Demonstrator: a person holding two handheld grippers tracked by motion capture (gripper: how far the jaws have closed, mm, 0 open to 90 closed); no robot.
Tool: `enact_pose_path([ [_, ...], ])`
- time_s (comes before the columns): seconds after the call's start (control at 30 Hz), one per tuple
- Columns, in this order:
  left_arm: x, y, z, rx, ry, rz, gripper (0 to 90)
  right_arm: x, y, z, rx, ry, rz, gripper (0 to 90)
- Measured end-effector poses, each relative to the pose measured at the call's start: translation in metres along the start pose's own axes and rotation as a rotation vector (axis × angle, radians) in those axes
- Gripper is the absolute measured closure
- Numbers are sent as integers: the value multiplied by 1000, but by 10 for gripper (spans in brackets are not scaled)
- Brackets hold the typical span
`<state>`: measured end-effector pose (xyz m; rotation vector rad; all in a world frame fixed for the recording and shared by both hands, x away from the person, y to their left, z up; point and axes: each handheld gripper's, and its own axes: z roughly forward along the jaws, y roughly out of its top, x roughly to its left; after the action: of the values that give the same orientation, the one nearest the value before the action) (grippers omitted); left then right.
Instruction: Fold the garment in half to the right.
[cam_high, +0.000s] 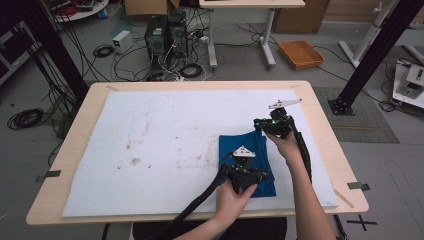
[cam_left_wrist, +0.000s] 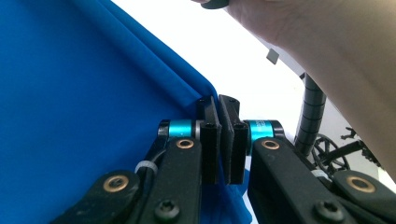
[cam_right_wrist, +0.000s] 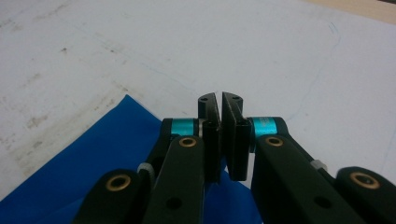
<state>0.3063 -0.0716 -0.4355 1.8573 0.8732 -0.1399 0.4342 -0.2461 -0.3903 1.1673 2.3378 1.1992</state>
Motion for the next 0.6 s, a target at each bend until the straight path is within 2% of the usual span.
enact_pose_path([
  [0.17,-2,-1,6,-1,-9,0,869,-3,-3,0,17,-17,-10,858],
  [0.23,-2,-1,7,-20,-32,-3,853,-2,-3,0,24,-32,-15,842],
  [0.3,-3,-1,6,-34,-65,-9,731,-1,-3,0,26,-68,-18,781],
  [0.43,-8,-1,-4,-64,-90,45,623,-3,-5,-4,19,-105,13,678],
  [0.5,-10,1,-13,-81,-82,60,596,-3,-6,-11,5,-131,38,619],
  [0.6,-9,4,-31,-99,-63,103,577,0,-11,-22,-48,-132,71,617],
])
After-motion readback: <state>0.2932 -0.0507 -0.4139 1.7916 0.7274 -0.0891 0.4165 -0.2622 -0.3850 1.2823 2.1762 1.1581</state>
